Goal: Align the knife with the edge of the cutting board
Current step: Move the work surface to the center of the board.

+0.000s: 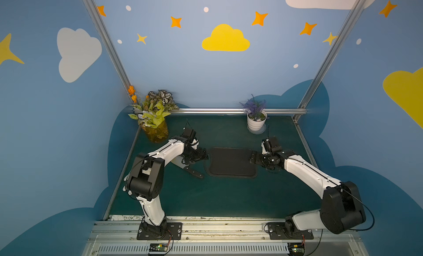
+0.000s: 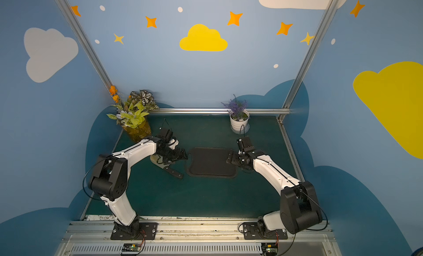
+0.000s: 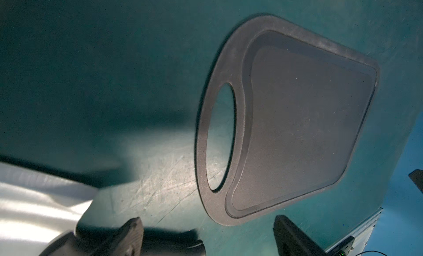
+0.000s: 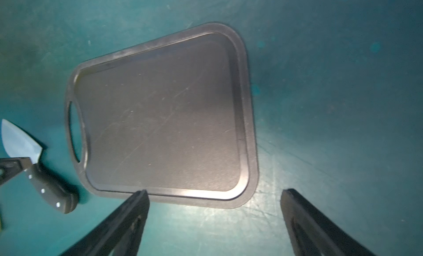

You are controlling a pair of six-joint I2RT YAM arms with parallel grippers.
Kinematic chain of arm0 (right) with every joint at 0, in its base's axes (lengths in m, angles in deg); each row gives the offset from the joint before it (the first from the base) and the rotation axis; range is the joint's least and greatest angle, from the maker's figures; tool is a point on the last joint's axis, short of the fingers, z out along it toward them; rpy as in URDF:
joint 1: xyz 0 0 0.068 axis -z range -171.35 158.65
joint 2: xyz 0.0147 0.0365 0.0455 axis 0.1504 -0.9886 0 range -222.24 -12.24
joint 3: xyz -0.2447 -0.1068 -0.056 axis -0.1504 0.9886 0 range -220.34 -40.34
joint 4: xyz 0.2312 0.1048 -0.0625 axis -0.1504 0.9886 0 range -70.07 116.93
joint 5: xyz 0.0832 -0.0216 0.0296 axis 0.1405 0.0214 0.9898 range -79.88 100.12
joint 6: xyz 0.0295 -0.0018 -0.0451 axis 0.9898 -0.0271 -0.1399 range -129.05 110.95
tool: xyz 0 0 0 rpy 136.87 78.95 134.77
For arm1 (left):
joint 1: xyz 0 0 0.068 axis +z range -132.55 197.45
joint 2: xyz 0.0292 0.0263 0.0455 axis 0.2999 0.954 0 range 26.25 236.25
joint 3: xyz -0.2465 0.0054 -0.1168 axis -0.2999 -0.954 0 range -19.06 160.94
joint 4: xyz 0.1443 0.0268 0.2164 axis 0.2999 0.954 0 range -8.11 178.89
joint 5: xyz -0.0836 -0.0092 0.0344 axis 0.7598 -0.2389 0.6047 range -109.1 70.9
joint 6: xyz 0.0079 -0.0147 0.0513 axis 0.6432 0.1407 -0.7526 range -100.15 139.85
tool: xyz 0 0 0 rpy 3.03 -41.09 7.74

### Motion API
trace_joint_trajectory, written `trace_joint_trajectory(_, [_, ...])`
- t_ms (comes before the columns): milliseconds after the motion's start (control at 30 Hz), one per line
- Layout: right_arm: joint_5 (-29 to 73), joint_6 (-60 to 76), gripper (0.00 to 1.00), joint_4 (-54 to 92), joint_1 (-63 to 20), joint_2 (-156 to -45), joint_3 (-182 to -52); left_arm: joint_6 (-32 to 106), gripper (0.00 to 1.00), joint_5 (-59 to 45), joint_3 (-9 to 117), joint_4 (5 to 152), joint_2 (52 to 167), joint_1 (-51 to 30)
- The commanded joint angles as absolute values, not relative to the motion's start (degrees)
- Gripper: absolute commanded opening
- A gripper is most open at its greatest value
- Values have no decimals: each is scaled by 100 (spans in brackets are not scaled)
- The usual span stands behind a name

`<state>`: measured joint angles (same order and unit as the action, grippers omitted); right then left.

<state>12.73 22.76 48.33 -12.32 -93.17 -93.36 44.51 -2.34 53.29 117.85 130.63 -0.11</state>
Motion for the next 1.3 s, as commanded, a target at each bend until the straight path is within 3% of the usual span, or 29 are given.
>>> trace_joint_trajectory(0, [1557, 2035, 93, 4528, -993, -9364, -9188, 4310, 90, -540, 5739, 12259, 13342, -117])
trace_joint_trajectory(667, [1800, 2048, 65, 3674, -542, -10398, -9023, 3997, 59, -2292, 7553, 13250, 14875, -809])
trace_joint_trajectory(967, [1828, 1899, 64, 3720, -583, -10614, -9052, 4058, 38, -2588, 7877, 13531, 15376, -880])
trace_joint_trajectory(1267, [1886, 1839, 64, 3667, -643, -10876, -9036, 3974, 34, -2912, 7866, 13622, 15590, -1031])
